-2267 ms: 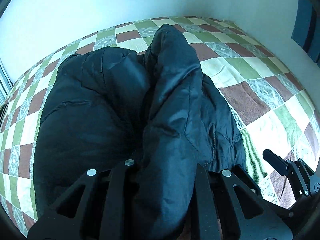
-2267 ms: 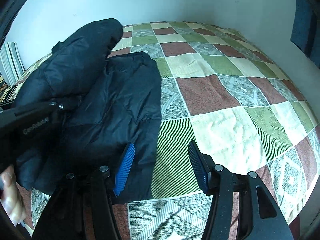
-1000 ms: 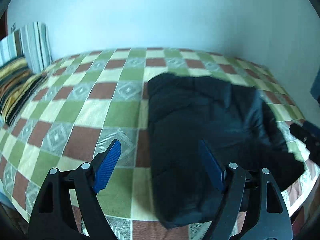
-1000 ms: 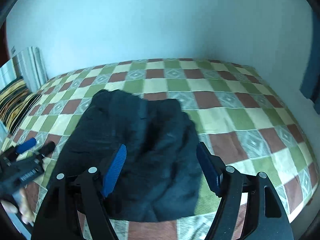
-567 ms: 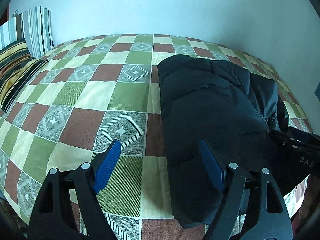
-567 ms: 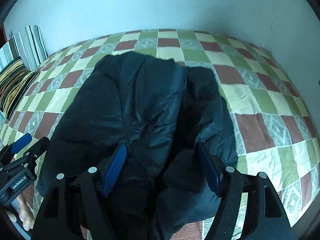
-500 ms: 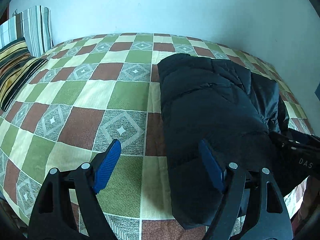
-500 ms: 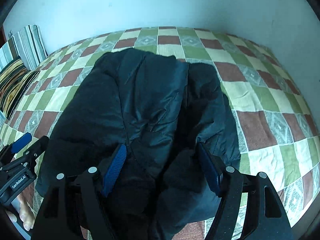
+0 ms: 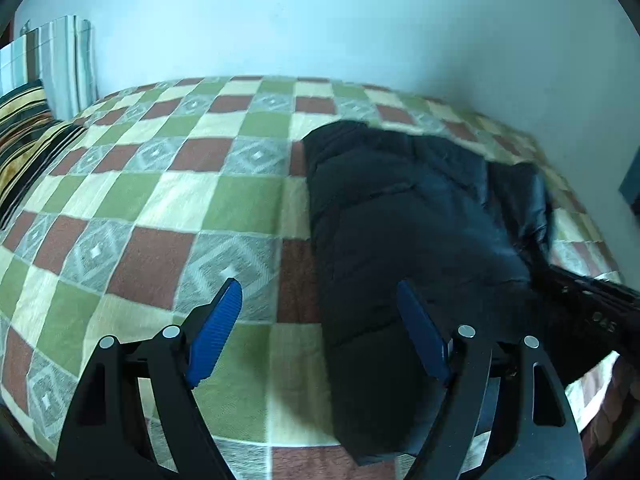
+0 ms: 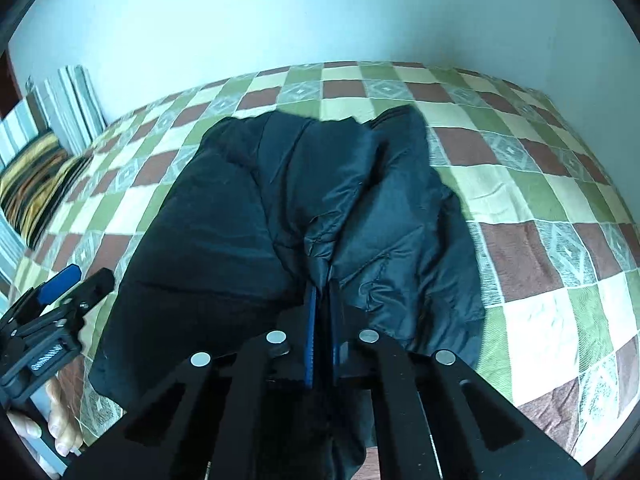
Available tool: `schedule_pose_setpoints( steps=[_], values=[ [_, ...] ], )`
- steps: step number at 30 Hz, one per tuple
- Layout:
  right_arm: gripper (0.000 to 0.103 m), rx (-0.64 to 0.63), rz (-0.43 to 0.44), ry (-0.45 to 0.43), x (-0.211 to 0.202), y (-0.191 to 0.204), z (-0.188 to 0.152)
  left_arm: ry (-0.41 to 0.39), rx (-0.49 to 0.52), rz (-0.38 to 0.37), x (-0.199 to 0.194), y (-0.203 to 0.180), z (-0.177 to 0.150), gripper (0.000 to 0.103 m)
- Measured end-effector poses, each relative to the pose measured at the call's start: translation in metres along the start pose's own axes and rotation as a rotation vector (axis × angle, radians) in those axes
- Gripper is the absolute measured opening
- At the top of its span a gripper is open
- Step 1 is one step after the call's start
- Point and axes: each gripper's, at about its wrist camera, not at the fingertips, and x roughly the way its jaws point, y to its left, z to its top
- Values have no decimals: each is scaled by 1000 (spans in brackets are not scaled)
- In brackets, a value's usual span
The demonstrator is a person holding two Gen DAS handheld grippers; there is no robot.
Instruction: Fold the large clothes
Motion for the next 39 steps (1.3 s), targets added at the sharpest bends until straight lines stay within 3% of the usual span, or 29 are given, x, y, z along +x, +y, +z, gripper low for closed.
schedule_pose_setpoints(
  steps=[4,7,10,12,16,17,19,20,21,32,33,34,39],
  values=[
    [3,34,-44,-2,3,-25,0,-2,47,-65,3,-24,6,80],
    [1,55,-131,27,17,-50,-7,27,113,-45,20,-48,4,80],
    [1,169,-21,90,37,-83,-20,70,136,-31,39,-59,-1,79],
    [1,170,-16,73,36,-88,-22,92,118,-65,47,-61,-4,78],
    [4,182,15,13,17,-87,-13,78,137,-45,44,-63,-3,78],
    [7,183,22,-23,7,-85,-6,77,140,-43,44,-63,-2,78],
    [32,178,45,-64,-4,-79,5,82,139,-44,44,-63,-1,78],
    [53,172,52,-77,-7,-77,8,82,134,-45,44,-62,-2,78],
    [56,158,58,-87,-9,-73,12,81,132,-43,44,-62,-2,78],
    [54,78,80,38,33,-41,9,78,134,-43,45,-62,-2,78],
    [45,86,96,50,35,-41,7,79,132,-45,46,-61,-2,78],
    [43,95,117,61,37,-41,6,84,131,-48,46,-61,-2,78],
    [15,80,112,65,36,-34,3,86,126,-49,47,-60,-2,78]
  ],
)
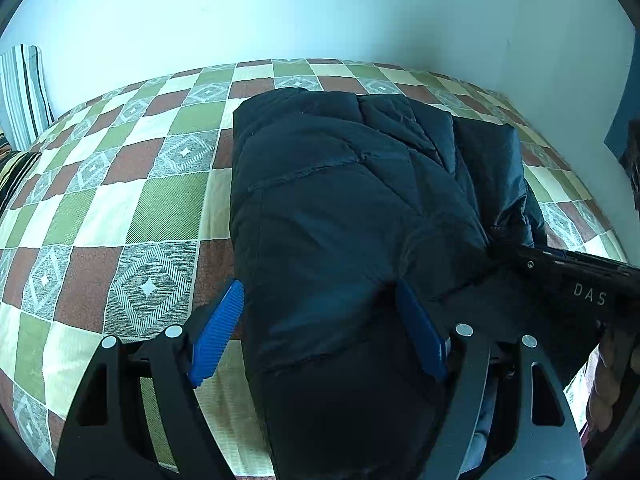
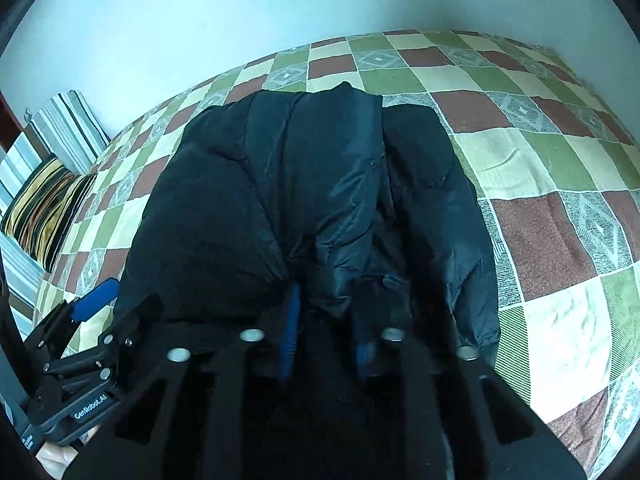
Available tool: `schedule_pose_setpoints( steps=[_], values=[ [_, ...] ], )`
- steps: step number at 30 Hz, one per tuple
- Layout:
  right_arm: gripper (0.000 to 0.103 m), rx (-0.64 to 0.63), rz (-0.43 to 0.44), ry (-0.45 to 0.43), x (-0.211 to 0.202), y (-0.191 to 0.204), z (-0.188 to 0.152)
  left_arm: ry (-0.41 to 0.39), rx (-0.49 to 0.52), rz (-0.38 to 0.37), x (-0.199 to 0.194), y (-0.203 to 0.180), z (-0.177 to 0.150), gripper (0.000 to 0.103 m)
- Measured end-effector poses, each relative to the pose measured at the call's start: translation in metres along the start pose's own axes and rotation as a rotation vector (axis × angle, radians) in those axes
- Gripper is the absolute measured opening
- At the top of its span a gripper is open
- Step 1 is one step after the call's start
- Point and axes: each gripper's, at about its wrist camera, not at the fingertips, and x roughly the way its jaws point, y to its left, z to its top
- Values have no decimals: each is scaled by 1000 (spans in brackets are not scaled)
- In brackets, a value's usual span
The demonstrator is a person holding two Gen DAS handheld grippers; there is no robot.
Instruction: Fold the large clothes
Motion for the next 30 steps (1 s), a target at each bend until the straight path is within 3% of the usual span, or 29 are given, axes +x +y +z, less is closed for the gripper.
schedule_pose_setpoints(
  steps=[3,10,14,19,21,25,30],
  values=[
    [8,1,-3,-31,-8,0,-2,1,-4,-5,-2,0,2,78],
    [6,14,-55,-82,-26,-12,-5,-38,-15,-3,-18,-3,11,78],
    [6,14,-115,-58,-16,-25,-12,0,14,-19,-4,-14,10,78],
    [8,-12,-172,6,18,-33,-23,16,106,19,20,-38,4,80],
    [8,-3,-171,14,29,-37,-26,27,137,53,32,-44,2,80],
    [8,37,-132,19,40,-48,-26,47,137,60,46,-44,0,80],
    [9,28,-151,5,36,-42,-27,48,138,68,49,-43,-1,81]
  ],
)
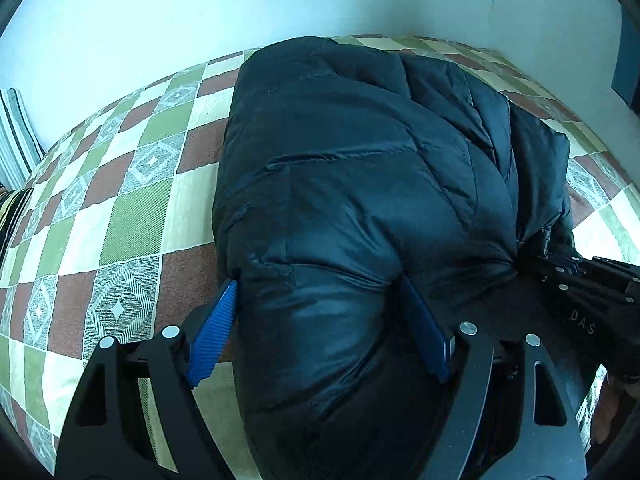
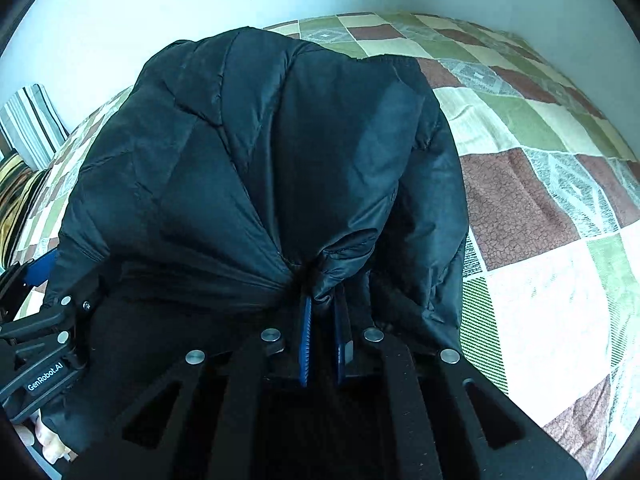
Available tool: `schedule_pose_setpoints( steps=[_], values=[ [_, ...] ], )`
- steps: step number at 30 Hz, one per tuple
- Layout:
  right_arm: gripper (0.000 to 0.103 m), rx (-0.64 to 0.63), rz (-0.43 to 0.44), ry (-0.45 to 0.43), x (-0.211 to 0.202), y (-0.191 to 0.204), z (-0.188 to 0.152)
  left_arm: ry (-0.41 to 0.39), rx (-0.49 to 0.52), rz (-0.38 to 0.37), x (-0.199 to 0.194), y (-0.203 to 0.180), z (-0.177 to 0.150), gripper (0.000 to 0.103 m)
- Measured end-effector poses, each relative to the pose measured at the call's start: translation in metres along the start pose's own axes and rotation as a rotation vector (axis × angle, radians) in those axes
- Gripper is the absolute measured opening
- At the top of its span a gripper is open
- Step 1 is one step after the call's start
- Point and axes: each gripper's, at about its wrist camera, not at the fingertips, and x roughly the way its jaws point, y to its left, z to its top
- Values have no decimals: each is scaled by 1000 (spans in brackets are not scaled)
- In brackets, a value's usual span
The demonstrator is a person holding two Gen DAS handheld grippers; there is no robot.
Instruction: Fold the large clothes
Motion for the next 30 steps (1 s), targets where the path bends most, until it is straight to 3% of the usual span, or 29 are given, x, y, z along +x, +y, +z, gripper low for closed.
schedule_pose_setpoints(
  steps=[21,30],
  values=[
    [31,12,6,-51,-38,-3,8,-16,-71,-35,-38,13,18,80],
    [32,-23,-1,-165,-87,-2,55,-56,-94,11,-40,39,55,80]
  ],
)
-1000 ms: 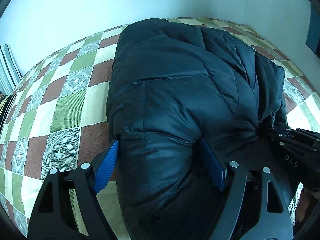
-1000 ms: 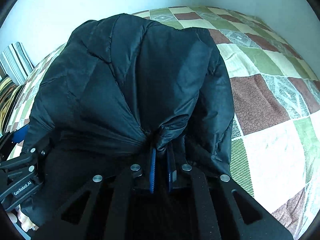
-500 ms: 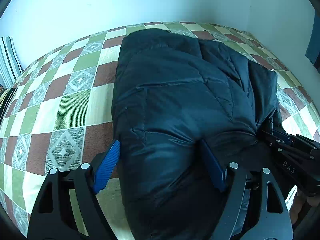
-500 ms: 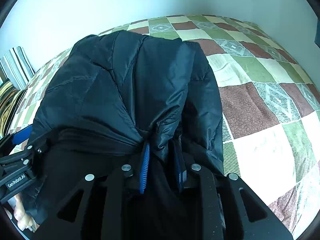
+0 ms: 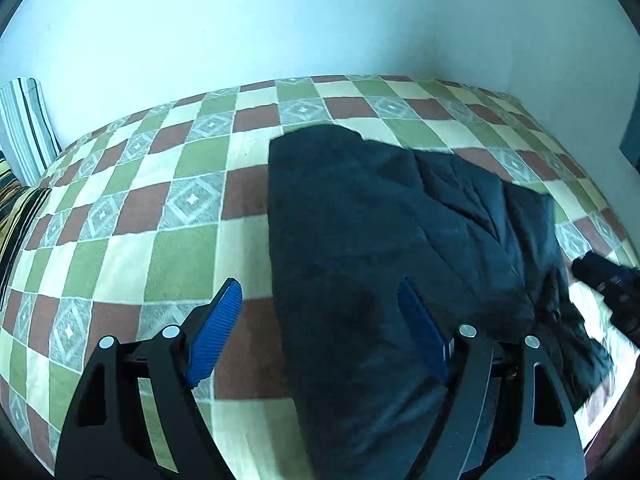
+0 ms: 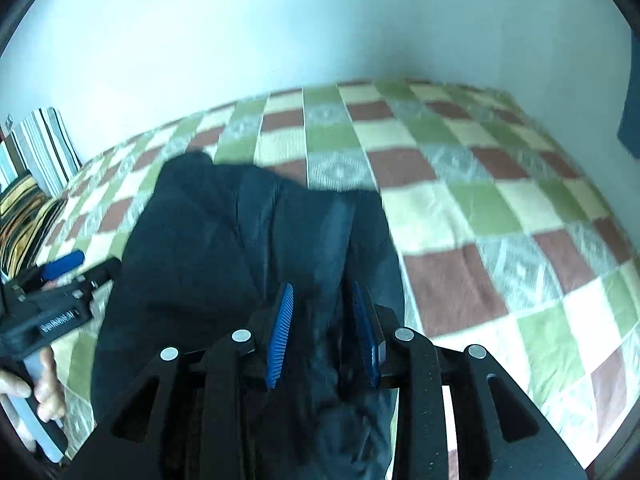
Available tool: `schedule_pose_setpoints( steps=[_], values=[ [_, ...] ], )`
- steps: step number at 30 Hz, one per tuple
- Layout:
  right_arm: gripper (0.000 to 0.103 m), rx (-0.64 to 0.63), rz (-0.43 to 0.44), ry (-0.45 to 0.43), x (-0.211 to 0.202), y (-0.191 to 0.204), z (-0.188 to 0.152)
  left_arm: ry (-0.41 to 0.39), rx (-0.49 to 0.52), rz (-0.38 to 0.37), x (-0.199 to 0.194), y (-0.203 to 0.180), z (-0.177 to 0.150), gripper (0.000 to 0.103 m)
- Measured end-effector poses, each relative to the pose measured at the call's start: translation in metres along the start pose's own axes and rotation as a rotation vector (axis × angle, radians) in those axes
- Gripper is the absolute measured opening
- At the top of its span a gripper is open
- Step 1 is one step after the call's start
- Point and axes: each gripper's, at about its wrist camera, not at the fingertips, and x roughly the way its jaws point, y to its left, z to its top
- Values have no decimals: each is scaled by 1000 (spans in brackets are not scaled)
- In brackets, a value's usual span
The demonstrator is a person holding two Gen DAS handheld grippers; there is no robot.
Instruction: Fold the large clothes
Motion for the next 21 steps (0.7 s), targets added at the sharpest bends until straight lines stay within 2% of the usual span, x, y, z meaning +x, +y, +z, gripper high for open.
schedule_pose_setpoints(
  steps=[3,7,11,17,21],
  values=[
    [32,-17,8,-14,10,2,21,-1,2,5,9,-1,12,80],
    [32,-52,24,39,39,8,29,20,32,26,26,-7,18,80],
    [32,-81,-21,111,69,12,18,58,38,29,48,-11,14,81],
    [32,-63,-10,170,101,5,5,114,22,17,76,-13,10,81],
    [31,-38,10,188,115,0,1,125,36,37,84,-19,7,80]
  ],
)
